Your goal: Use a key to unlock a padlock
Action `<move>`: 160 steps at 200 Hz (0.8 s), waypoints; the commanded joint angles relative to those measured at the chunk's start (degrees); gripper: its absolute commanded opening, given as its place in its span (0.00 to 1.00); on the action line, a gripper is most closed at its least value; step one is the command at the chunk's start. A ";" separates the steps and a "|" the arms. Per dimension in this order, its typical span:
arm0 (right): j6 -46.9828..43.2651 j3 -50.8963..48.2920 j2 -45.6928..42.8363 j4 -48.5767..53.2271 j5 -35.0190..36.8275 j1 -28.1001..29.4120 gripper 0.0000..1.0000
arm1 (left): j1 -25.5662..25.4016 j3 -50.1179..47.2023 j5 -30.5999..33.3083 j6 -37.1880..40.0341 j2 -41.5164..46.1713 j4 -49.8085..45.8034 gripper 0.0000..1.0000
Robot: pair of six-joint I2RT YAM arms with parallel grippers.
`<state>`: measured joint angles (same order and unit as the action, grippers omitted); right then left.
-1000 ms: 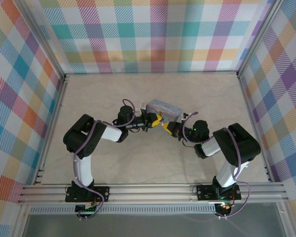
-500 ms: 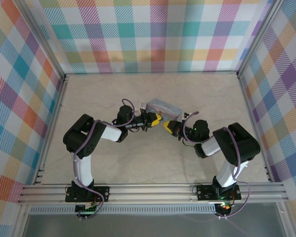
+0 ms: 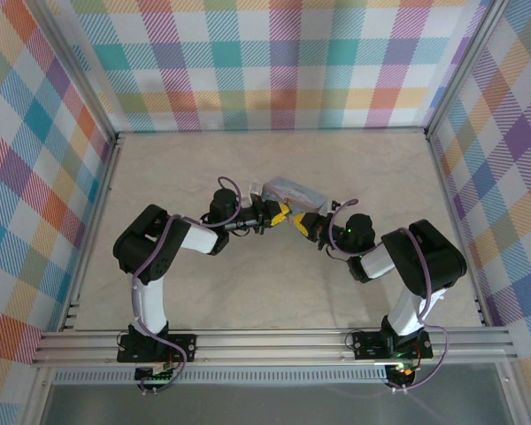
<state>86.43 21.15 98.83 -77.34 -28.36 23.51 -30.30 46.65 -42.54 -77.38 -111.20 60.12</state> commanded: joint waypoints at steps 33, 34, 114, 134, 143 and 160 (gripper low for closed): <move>0.33 0.91 -0.34 -3.25 5.54 1.96 0.00 | -0.48 -0.42 -0.41 -0.57 0.00 3.43 0.00; 0.32 0.91 -0.37 -3.25 5.57 2.01 0.00 | -0.51 -0.42 -0.38 -0.62 0.01 3.43 0.00; 7.71 -0.86 -1.14 -3.33 14.68 5.70 0.00 | -0.80 -0.61 0.09 -0.57 0.29 3.78 0.00; 9.02 -2.29 -1.97 -3.30 17.61 6.29 0.00 | -0.90 -0.56 0.10 -0.57 0.52 3.78 0.00; 10.39 -2.66 -1.66 -3.26 18.36 6.30 0.00 | -0.97 -0.43 0.10 -0.56 0.63 3.87 0.00; 11.74 -2.26 -1.22 -3.34 18.34 6.29 0.00 | -1.07 -0.16 -0.14 -0.57 0.60 3.87 0.00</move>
<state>94.54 19.27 98.06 -78.02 -13.17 29.36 -30.68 46.33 -41.06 -78.02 -111.20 60.12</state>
